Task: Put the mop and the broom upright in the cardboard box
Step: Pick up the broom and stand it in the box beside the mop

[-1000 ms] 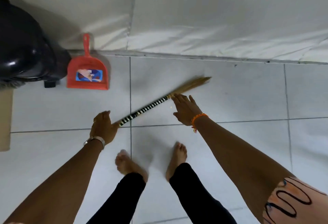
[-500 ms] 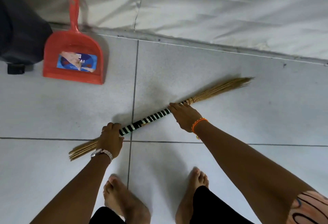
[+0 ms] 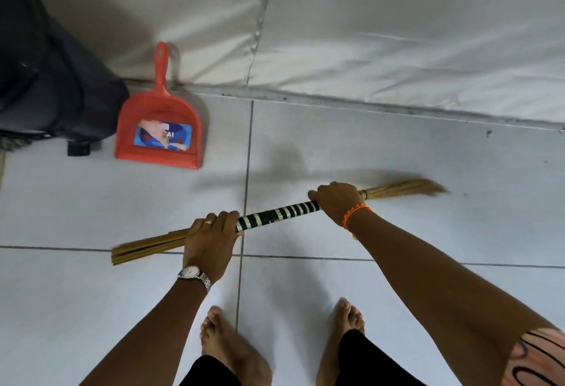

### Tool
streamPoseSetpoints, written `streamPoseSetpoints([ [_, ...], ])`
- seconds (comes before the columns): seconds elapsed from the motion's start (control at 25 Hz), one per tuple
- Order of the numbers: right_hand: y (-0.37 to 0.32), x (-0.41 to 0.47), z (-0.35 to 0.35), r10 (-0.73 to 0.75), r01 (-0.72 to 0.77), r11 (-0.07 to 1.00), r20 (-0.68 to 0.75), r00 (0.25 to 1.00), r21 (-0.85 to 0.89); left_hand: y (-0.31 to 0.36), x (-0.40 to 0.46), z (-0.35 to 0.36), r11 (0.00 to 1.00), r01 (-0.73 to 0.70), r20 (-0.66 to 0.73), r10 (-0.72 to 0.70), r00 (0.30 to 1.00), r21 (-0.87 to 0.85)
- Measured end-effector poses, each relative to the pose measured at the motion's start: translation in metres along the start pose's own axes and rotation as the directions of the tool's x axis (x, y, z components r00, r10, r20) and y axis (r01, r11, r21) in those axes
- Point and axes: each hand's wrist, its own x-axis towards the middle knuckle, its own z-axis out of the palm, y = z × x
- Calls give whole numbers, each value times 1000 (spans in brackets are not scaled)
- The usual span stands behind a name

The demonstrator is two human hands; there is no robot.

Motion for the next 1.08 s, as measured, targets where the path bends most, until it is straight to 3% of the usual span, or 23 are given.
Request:
streamPoseSetpoints([
  [0.16,21,-84,-119,138,-129,982,-63,988,135,10,36,-160,996,-18,-295,43,955,87],
  [0.24,29,-136,-186,219,-187,959,-138,966,213,22,51,-263,992,122,-427,-95,899,35],
  [0.32,31,-192,-259,269,-209,931,-173,948,300,43,55,-379,956,254,-513,-292,807,-145],
  [0.4,24,-236,-319,304,-213,899,-195,933,383,68,56,-470,835,280,-525,-524,670,-474],
  [0.48,16,-272,-375,326,-192,866,-230,917,462,92,54,-545,518,157,-348,-739,577,-841],
  [0.56,-2,-304,-429,312,-143,858,-279,908,494,105,43,-619,154,-42,-148,-782,605,-987],
  [0.6,-13,-314,-450,296,-116,858,-298,907,501,104,39,-650,41,-103,-100,-739,666,-994],
  [0.64,-24,-321,-466,271,-80,862,-322,907,501,97,35,-675,5,-125,-94,-690,718,-992],
  [0.76,-69,-330,-502,220,-6,855,-352,910,518,62,12,-738,-11,-162,-128,-560,818,-987],
  [0.88,-140,-329,-533,188,68,832,-395,899,550,12,-34,-790,-133,-239,-140,-509,849,-962],
  [1.08,-294,-314,-577,125,170,808,-447,886,564,-109,-136,-845,52,-219,-223,-364,904,-974],
])
